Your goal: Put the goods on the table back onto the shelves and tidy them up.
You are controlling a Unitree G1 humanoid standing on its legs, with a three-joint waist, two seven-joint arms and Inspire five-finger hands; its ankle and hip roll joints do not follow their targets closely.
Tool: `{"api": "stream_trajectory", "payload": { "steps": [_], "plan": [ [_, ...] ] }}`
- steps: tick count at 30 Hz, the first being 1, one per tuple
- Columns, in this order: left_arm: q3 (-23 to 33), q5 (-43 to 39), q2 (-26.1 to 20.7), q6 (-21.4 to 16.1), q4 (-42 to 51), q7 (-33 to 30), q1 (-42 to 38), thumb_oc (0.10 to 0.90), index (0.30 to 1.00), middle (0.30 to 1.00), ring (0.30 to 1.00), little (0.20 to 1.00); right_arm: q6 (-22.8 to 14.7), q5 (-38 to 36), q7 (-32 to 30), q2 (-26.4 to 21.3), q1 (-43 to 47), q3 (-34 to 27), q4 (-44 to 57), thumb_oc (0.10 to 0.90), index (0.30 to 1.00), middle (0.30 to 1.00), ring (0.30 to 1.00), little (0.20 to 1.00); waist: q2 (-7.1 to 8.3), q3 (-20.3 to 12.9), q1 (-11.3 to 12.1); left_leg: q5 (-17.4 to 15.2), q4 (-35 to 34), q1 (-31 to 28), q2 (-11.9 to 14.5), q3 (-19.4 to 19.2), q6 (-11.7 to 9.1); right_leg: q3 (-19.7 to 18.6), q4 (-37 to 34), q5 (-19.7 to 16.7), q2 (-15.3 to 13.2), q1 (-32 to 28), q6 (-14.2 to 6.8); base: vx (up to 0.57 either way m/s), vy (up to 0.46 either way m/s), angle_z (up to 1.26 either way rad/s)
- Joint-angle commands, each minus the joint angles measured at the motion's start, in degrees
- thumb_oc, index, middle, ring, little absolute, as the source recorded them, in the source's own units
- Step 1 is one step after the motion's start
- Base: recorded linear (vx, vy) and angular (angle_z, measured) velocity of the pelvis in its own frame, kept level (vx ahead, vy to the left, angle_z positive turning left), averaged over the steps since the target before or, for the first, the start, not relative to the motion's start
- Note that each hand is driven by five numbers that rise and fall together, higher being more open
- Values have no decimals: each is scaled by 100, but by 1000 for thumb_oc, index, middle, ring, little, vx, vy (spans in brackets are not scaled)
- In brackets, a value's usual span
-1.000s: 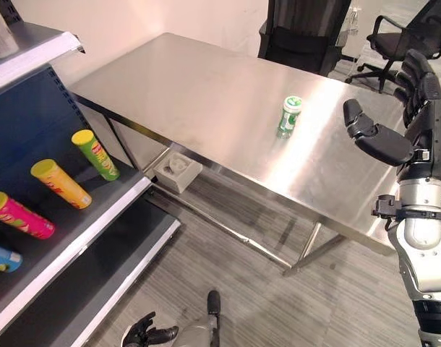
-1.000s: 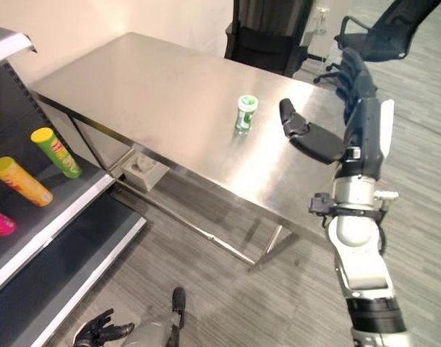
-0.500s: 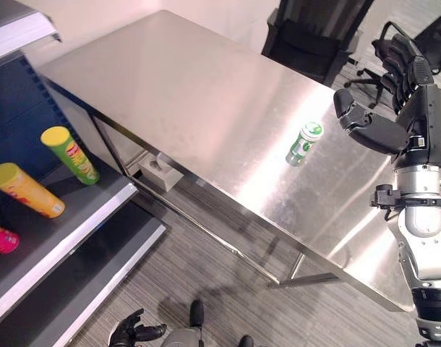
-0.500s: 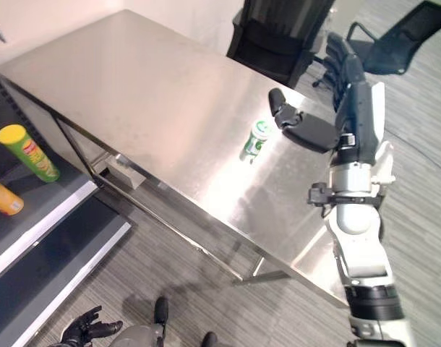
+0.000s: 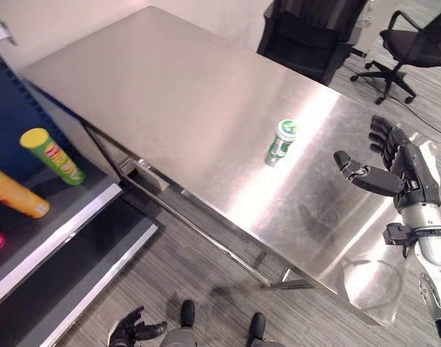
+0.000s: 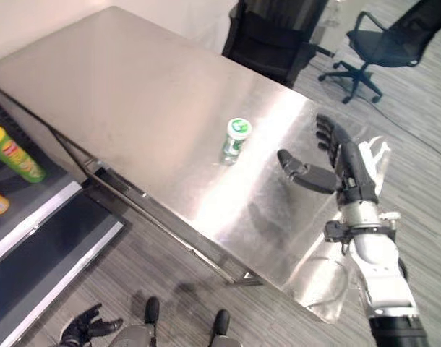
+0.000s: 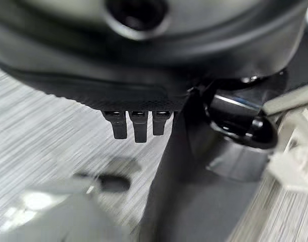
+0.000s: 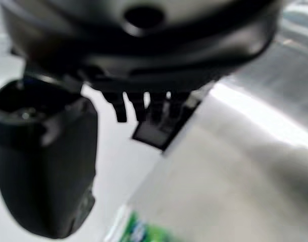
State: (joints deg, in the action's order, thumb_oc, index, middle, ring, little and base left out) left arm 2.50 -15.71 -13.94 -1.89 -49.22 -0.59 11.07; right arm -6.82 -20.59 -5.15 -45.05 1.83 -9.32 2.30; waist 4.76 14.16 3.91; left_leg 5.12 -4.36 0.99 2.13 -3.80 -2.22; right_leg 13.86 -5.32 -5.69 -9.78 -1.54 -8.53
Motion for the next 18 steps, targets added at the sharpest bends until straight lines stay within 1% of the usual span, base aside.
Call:
{"api": "stream_trajectory", "payload": {
  "steps": [1,4,8,14,18],
  "plan": [
    [-115,29,-233,-222,-135,35,-267,800,900,900,900,900,-411,39,94,-249,293,-454,212,800,900,900,900,900,8,-451,43,-476,218,144,68,-211,-126,294,220,453,-194,-234,-301,41,-6,-1],
    [-147,92,-200,-227,-155,85,-258,800,900,900,900,900,-365,157,187,-96,152,-390,173,800,900,900,900,900,-20,-461,27,-470,152,105,54,-220,-124,324,237,478,-205,-252,-302,24,10,2],
    [-164,132,-198,-230,-167,105,-231,800,900,900,900,900,-318,394,170,8,186,-306,96,800,900,900,900,900,-50,-456,28,-464,98,90,22,-217,-106,343,279,484,-251,-228,-314,37,22,6],
    [-201,167,-239,-242,-146,91,-198,800,900,900,900,900,-239,751,15,70,449,-92,-96,800,900,900,900,900,-90,-412,112,-443,34,143,-43,-179,-71,393,318,456,-327,-144,-345,18,24,10],
    [-230,126,-274,-235,-114,48,-173,800,900,900,900,900,-213,849,-149,67,944,227,-347,800,900,900,900,900,-91,-349,263,-461,39,203,-115,-143,-21,462,380,413,-427,-83,-388,19,33,4]
  ]
}}
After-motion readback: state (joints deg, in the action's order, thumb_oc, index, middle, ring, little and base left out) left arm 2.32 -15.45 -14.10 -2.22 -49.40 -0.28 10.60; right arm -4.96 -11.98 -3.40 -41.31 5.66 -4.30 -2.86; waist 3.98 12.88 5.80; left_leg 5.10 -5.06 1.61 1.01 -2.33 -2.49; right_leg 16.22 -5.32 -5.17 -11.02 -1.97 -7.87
